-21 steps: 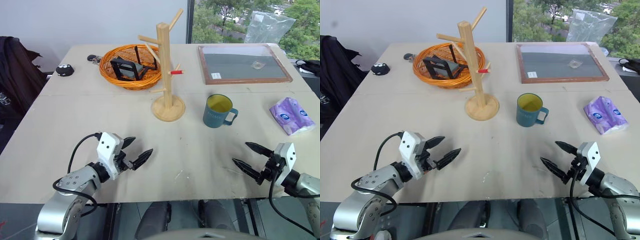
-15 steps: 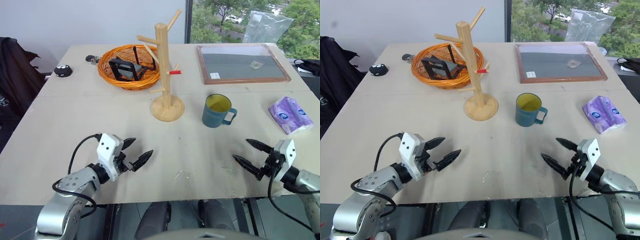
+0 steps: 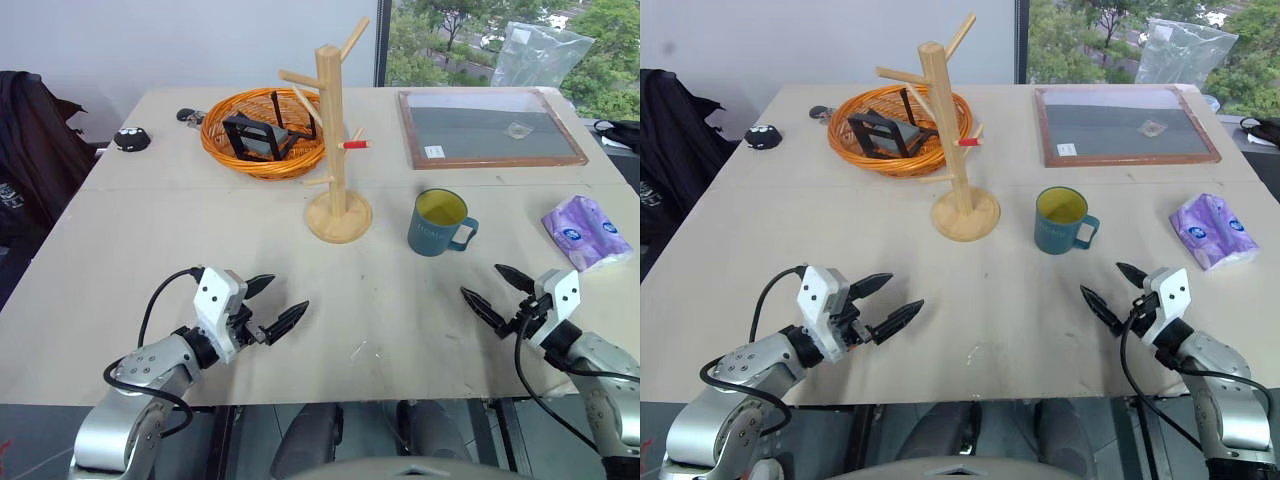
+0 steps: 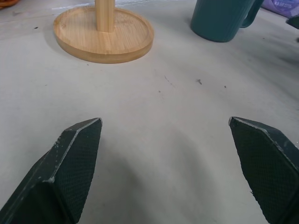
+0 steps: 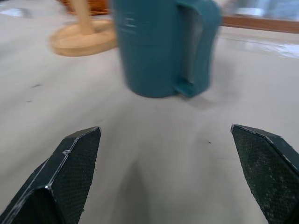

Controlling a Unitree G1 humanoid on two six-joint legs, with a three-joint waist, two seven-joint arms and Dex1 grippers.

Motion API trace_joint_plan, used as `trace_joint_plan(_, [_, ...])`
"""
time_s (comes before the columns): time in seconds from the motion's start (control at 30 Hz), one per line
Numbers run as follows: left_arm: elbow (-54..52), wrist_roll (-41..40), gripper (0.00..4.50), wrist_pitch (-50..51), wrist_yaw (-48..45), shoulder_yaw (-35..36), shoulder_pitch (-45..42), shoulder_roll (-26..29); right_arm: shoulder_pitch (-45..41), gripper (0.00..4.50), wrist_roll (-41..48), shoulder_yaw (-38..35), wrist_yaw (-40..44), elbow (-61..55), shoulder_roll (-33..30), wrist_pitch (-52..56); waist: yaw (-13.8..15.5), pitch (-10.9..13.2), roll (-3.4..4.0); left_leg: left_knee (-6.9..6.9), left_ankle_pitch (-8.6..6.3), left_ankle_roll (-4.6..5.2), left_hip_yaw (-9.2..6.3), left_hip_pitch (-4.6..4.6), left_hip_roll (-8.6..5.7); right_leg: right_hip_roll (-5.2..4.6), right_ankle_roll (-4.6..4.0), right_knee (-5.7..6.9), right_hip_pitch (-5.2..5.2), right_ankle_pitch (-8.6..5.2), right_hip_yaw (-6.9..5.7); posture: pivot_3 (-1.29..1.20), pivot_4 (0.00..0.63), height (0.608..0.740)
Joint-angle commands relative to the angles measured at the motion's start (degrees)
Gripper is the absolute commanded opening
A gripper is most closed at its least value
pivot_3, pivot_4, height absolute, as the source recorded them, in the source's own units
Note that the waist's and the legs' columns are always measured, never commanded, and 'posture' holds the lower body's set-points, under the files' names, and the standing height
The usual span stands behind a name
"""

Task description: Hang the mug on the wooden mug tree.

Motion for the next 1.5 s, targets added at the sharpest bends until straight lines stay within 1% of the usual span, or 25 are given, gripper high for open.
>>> trace_joint_plan(0.03, [-0.75, -0.05, 4.47, -1.39, -0.22, -0.11, -0.30, -0.05, 0.80, 4.50, -0.68, 1.91, -2.93, -4.56, 1.87, 0.45, -0.02, 0.00, 0.00, 0.00, 0.00, 0.00, -0.01, 0.00, 0.01, 0.01, 0.00, 0.00, 0.00, 0.00, 0.00, 0.00, 0.150, 0.740])
trace_joint_plan(0.2, [-0.46, 0.11, 4.47, -1.62, -0.48, -0.27, -0.33, 0.02, 1.22, 4.50, -0.91, 2.47, -3.80, -5.30, 2.03, 0.66, -0.02, 0.00, 0.01, -0.01, 0.00, 0.00, 0.01, -0.01, -0.03, -0.02, 0.01, -0.04, 0.00, 0.01, 0.01, 0.00, 0.150, 0.740])
trace_joint_plan(0.33, [0.20, 0.47, 4.47, -2.21, -0.61, -0.95, -1.03, -0.13, -0.28, 4.50, -0.96, 2.35, -5.20, -4.91, 2.09, 1.31, -0.12, 0.01, 0.02, -0.02, 0.00, 0.00, 0.00, 0.01, -0.01, 0.01, 0.01, -0.03, 0.00, 0.00, -0.01, 0.00, 0.150, 0.740])
trace_joint_plan(0.43, [-0.59, -0.63, 4.47, -2.67, -1.83, -2.02, -2.67, -0.15, -3.67, 4.50, -3.07, 2.71, -8.93, -3.37, 3.30, 1.44, -0.22, 0.01, 0.02, -0.01, 0.00, 0.00, 0.00, 0.01, -0.01, 0.01, 0.01, -0.03, 0.00, 0.00, -0.01, 0.00, 0.150, 0.740])
trace_joint_plan(0.5, [-1.71, -1.54, 4.47, -2.45, -3.19, -2.85, -4.27, 0.50, -6.07, 4.50, -6.01, 3.10, -12.71, -1.57, 4.73, 0.71, -0.36, 0.01, 0.01, -0.01, 0.01, 0.00, 0.01, 0.01, -0.02, 0.02, 0.01, -0.03, 0.00, 0.01, 0.00, 0.00, 0.150, 0.740])
trace_joint_plan(0.57, [-2.34, -1.34, 4.47, -2.56, -4.87, -3.80, -5.51, 1.75, -7.62, 4.50, -7.75, 3.16, -15.20, -0.13, 6.16, -0.10, -0.45, 0.01, 0.02, -0.01, 0.01, -0.02, 0.00, 0.02, -0.02, 0.04, 0.01, -0.02, 0.00, 0.01, -0.01, 0.00, 0.150, 0.740])
trace_joint_plan(0.63, [-2.37, 1.07, 4.47, -4.62, -8.28, -5.35, -6.56, 4.89, -9.38, 4.50, -10.05, 2.94, -18.97, 2.02, 7.89, -0.94, -0.50, 0.01, 0.02, -0.05, 0.09, -0.15, -0.01, 0.01, -0.03, 0.04, 0.00, -0.01, -0.01, 0.01, -0.02, 0.00, 0.150, 0.740])
trace_joint_plan(0.7, [-2.73, -0.48, 4.47, -3.54, -9.05, -5.18, -8.86, 6.07, -11.17, 4.50, -12.37, 2.85, -22.41, 4.45, 9.57, -2.20, -0.58, 0.02, 0.04, -0.14, 0.15, -0.26, 0.01, 0.00, -0.05, 0.04, 0.00, -0.02, -0.05, 0.01, 0.01, 0.00, 0.150, 0.740])
trace_joint_plan(0.77, [-3.74, -2.94, 4.47, -1.41, -8.88, -5.19, -11.22, 6.38, -12.69, 4.50, -14.25, 3.23, -24.43, 6.52, 10.77, -3.77, -0.57, 0.04, 0.07, -0.21, 0.17, -0.28, 0.02, 0.00, -0.06, 0.04, 0.00, -0.03, -0.09, 0.01, 0.03, 0.00, 0.150, 0.740])
trace_joint_plan(0.97, [-5.07, -3.13, 4.47, 0.39, -8.68, -7.13, -15.09, 7.23, -16.19, 4.50, -15.46, 3.29, -27.35, 10.42, 13.89, -6.41, -0.85, 0.05, 0.09, -0.29, 0.18, -0.30, 0.04, 0.00, -0.05, 0.06, 0.00, -0.02, -0.15, 0.01, 0.07, 0.00, 0.150, 0.740])
trace_joint_plan(1.07, [-4.45, -3.16, 4.50, 0.67, -8.47, -7.59, -16.02, 6.89, -17.35, 3.71, -16.03, 3.43, -27.57, 12.25, 14.24, -7.79, -0.86, 0.06, 0.10, -0.31, 0.18, -0.30, 0.06, 0.00, -0.05, 0.08, 0.00, 0.02, -0.21, 0.01, 0.10, 0.00, 0.150, 0.740])
trace_joint_plan(1.1, [-4.34, -3.17, 4.50, 0.68, -8.37, -7.70, -16.16, 6.83, -17.50, 3.31, -16.07, 3.44, -27.53, 12.60, 14.26, -8.09, -0.86, 0.06, 0.10, -0.32, 0.18, -0.30, 0.07, 0.00, -0.05, 0.08, 0.00, 0.03, -0.21, 0.01, 0.11, 0.00, 0.150, 0.740])
trace_joint_plan(1.13, [-4.22, -3.07, 4.50, 0.62, -8.10, -7.72, -16.25, 6.73, -17.50, 2.74, -15.83, 3.57, -27.03, 12.78, 14.21, -8.10, -0.86, 0.05, 0.10, -0.32, 0.18, -0.30, 0.06, 0.00, -0.05, 0.08, 0.00, 0.03, -0.21, 0.01, 0.11, 0.00, 0.150, 0.740])
trace_joint_plan(1.17, [-4.15, -2.98, 4.50, 0.58, -7.69, -7.65, -16.24, 6.57, -17.43, 2.36, -15.61, 3.72, -26.55, 12.81, 14.13, -7.99, -0.84, 0.05, 0.10, -0.32, 0.18, -0.30, 0.07, 0.00, -0.05, 0.08, 0.00, 0.03, -0.22, 0.01, 0.12, 0.00, 0.150, 0.740])
trace_joint_plan(1.2, [-4.08, -3.01, 4.50, 0.64, -7.25, -7.52, -16.19, 6.36, -17.31, 1.81, -15.37, 3.86, -26.09, 12.74, 14.07, -7.87, -0.82, 0.05, 0.10, -0.32, 0.18, -0.30, 0.06, -0.01, -0.05, 0.08, 0.00, 0.03, -0.22, 0.01, 0.12, 0.00, 0.150, 0.740])
trace_joint_plan(1.27, [-4.02, -3.19, 4.50, 0.80, -6.43, -7.27, -16.04, 5.98, -17.00, 0.99, -14.95, 4.21, -25.26, 12.29, 13.99, -7.50, -0.83, 0.06, 0.10, -0.32, 0.18, -0.30, 0.06, -0.01, -0.05, 0.08, 0.00, 0.03, -0.22, 0.01, 0.12, 0.00, 0.150, 0.740])
trace_joint_plan(1.3, [-3.99, -3.15, 4.50, 0.76, -6.17, -7.28, -15.98, 5.89, -16.87, 0.43, -14.70, 4.42, -24.79, 12.06, 13.93, -7.29, -0.83, 0.05, 0.10, -0.32, 0.18, -0.30, 0.07, -0.01, -0.05, 0.08, 0.00, 0.03, -0.22, 0.01, 0.13, 0.00, 0.150, 0.740])
trace_joint_plan(1.33, [-4.00, -3.11, 4.50, 0.72, -5.92, -7.30, -15.90, 5.76, -16.80, 0.04, -14.44, 4.55, -24.32, 11.91, 13.91, -7.12, -0.83, 0.06, 0.10, -0.32, 0.18, -0.30, 0.06, -0.01, -0.05, 0.08, 0.00, 0.03, -0.22, 0.01, 0.13, 0.00, 0.150, 0.740])
trace_joint_plan(1.43, [-4.13, -2.75, 4.50, 0.35, -4.95, -7.37, -15.60, 5.33, -16.96, 0.04, -13.79, 4.79, -22.59, 11.78, 13.34, -6.85, -0.85, 0.06, 0.10, -0.32, 0.18, -0.30, 0.07, 0.00, -0.05, 0.09, 0.00, 0.04, -0.22, 0.01, 0.13, 0.00, 0.150, 0.740])
trace_joint_plan(1.5, [-4.09, -2.39, 4.50, -0.07, -3.68, -7.10, -15.23, 4.52, -17.49, 0.04, -13.14, 4.72, -20.42, 11.86, 11.84, -6.60, -0.85, 0.06, 0.12, -0.32, 0.18, -0.30, 0.07, 0.00, -0.05, 0.09, 0.00, 0.04, -0.22, 0.01, 0.14, 0.00, 0.150, 0.740])
